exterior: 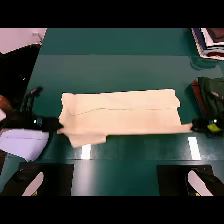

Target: Fold the shirts.

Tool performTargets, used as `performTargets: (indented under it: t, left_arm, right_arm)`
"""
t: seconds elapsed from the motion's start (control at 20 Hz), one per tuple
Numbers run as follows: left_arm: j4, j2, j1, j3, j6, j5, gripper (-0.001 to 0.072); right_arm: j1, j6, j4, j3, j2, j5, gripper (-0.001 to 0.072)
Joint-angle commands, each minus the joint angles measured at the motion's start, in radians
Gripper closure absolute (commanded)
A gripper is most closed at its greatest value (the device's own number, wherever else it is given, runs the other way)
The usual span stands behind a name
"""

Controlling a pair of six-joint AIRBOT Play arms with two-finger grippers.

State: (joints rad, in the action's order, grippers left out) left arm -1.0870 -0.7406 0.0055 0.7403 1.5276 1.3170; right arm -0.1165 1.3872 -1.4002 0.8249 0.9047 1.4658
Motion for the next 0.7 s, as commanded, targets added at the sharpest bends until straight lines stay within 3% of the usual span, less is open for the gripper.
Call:
performTargets:
  t: [0.0, 0.25, 0.45, 0.5, 0.55, 0.6, 0.65]
  left_arm:
    - [-0.002, -0.226, 0.000, 0.139, -0.068, -0.207, 0.0683]
    - [-0.002, -0.562, 0.000, 0.351, -0.097, -0.375, 0.0682]
    - [-0.002, -0.702, 0.000, 0.402, -0.096, -0.440, 0.0680]
    - [-0.002, -0.713, 0.000, 0.402, -0.096, -0.443, 0.0563]
    - [-0.001, -0.718, 0.000, 0.402, -0.095, -0.446, 0.0242]
    - [0.001, -0.715, 0.000, 0.402, -0.095, -0.444, 0.0151]
    - [0.002, -0.711, 0.003, 0.402, -0.095, -0.439, 0.0210]
  right_arm:
    - [0.087, 0.022, -0.006, 0.183, 0.187, -0.119, 0.0695]
    - [0.133, 0.022, 0.012, 0.445, 0.513, -0.159, 0.0694]
    - [0.116, 0.018, 0.160, 0.588, 0.699, -0.181, 0.0692]
    - [0.115, 0.017, 0.188, 0.619, 0.732, -0.182, 0.0670]
    - [0.115, 0.017, 0.205, 0.650, 0.762, -0.182, 0.0519]
    - [0.115, 0.016, 0.209, 0.675, 0.782, -0.179, 0.0387]
    - [0.114, -0.011, 0.227, 0.697, 0.792, -0.172, 0.0378]
